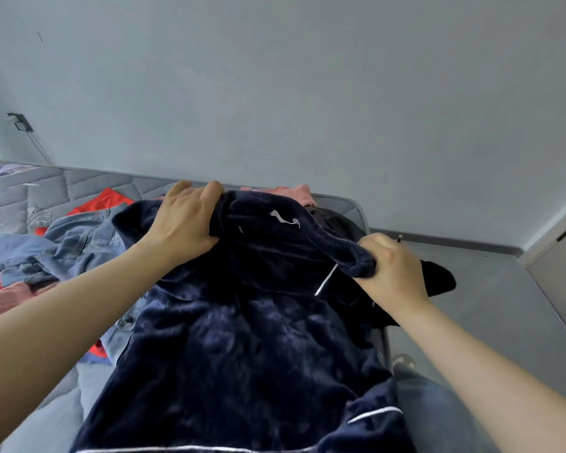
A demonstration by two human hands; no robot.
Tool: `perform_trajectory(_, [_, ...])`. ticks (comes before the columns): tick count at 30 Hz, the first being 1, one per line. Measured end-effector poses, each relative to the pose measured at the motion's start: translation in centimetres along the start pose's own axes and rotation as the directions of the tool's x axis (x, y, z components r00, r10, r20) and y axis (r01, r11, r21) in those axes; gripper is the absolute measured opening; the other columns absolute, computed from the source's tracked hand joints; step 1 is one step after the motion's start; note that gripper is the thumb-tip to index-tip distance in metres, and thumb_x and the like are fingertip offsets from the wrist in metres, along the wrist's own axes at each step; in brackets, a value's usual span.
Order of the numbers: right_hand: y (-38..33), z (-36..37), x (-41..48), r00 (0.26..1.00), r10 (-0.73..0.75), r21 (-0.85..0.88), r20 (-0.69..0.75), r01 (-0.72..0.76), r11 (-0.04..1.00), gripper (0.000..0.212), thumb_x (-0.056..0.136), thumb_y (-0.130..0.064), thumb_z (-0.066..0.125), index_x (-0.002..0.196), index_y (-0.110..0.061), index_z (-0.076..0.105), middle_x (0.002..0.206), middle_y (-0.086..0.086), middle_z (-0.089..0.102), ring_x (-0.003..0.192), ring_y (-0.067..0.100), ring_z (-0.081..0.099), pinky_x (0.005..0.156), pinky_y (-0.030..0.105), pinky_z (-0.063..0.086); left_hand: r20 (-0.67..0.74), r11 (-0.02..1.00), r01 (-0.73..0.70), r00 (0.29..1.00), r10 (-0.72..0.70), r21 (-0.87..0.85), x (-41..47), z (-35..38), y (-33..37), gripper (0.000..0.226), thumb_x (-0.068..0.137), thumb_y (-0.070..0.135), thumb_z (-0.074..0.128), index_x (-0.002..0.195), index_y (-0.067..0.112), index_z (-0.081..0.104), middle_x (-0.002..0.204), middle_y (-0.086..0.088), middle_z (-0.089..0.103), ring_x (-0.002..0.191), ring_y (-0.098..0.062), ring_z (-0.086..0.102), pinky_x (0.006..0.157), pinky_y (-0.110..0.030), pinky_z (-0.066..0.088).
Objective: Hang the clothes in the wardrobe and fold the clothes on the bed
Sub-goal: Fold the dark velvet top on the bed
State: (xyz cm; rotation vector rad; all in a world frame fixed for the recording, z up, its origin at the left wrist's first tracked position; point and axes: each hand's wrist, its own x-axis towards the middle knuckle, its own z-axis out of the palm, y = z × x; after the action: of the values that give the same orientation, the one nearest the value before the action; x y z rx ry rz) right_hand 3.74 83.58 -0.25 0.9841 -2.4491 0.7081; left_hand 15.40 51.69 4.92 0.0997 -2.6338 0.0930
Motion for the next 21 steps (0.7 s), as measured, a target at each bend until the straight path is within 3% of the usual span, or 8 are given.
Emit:
perform_trajectory(3, [-0.7,-0.5,-2.7,0.999,0.001,-0.009,0.044,0.0,1.0,0.022,0.074,-0.023,0.077,0.074,-0.011,0.059,0.078,-0.001,0.062,0.067,0.03,0.06,0.05,0.038,0.047,-0.048,1.0,-0.015,0.999,0.014,-0.02,-3.0,-1.0,1.8,0.049,0.053,0.008,0.077,0.093,0.002,0.049,0.079,-0.016,0.06,0.073,-0.04,0.06,0.066,-0.04,0.043])
perform_trajectory(8, [-1.2,-1.1,-8.4,0.996,-0.05,-0.003,0.077,0.051,0.999,0.018,0.074,-0.016,0.074,0.073,-0.011,0.057,0.072,0.0,0.059,0.062,0.028,0.057,0.046,0.03,0.036,-0.092,0.996,-0.059,0.994,0.053,-0.069,-10.6,-1.2,4.2,0.044,0.06,0.014,0.075,0.095,0.0,0.053,0.079,-0.015,0.062,0.069,-0.038,0.062,0.06,-0.04,0.047])
perform_trajectory(12, [-1.4,-0.4,-13.7,0.96,-0.084,0.013,0.268,0.083,0.996,0.02,0.075,-0.022,0.071,0.073,-0.015,0.052,0.074,-0.003,0.055,0.061,0.024,0.054,0.047,0.029,0.033,0.023,0.987,-0.097,0.995,0.1,-0.125,-17.8,0.4,5.6,0.053,0.056,0.014,0.082,0.1,0.002,0.054,0.083,-0.012,0.065,0.073,-0.034,0.066,0.061,-0.04,0.052])
perform_trajectory(15, [-1.5,0.6,-17.3,0.808,-0.034,-0.04,0.588,0.071,0.997,0.023,0.076,-0.034,0.069,0.09,-0.024,0.053,0.098,-0.009,0.055,0.085,0.018,0.056,0.064,0.032,0.045,0.105,0.981,-0.095,0.988,0.114,-0.168,-22.6,2.6,6.5,0.037,0.065,0.022,0.065,0.096,0.007,0.051,0.079,-0.008,0.063,0.068,-0.032,0.064,0.057,-0.037,0.052])
perform_trajectory(17, [-1.6,1.1,-18.9,0.686,0.002,-0.096,0.727,0.098,0.991,0.042,0.076,-0.029,0.068,0.114,-0.023,0.053,0.125,-0.006,0.048,0.112,0.017,0.05,0.082,0.032,0.049,0.166,0.985,-0.074,0.981,0.101,-0.157,-24.6,4.1,7.0,0.04,0.06,0.012,0.07,0.095,0.007,0.051,0.078,-0.008,0.063,0.067,-0.031,0.064,0.056,-0.036,0.052])
perform_trajectory(19, [-1.8,1.4,-19.6,0.655,0.03,-0.135,0.755,0.111,0.985,0.057,0.076,-0.022,0.067,0.13,-0.018,0.048,0.145,0.001,0.035,0.133,0.021,0.036,0.098,0.034,0.045,0.23,0.992,-0.034,0.971,0.062,-0.124,-25.4,5.2,7.2,0.052,0.053,0.002,0.077,0.098,0.007,0.053,0.081,-0.009,0.064,0.068,-0.031,0.065,0.057,-0.034,0.052])
perform_trajectory(21, [-2.1,1.5,-19.6,0.648,0.045,-0.165,0.76,0.126,0.978,0.061,0.077,-0.02,0.067,0.134,-0.016,0.046,0.151,0.006,0.029,0.139,0.024,0.029,0.106,0.035,0.039,0.303,0.996,0.022,0.953,0.004,-0.081,-25.5,5.8,7.4,0.058,0.058,0.009,0.079,0.108,0.011,0.049,0.091,-0.009,0.065,0.075,-0.032,0.066,0.061,-0.037,0.053])
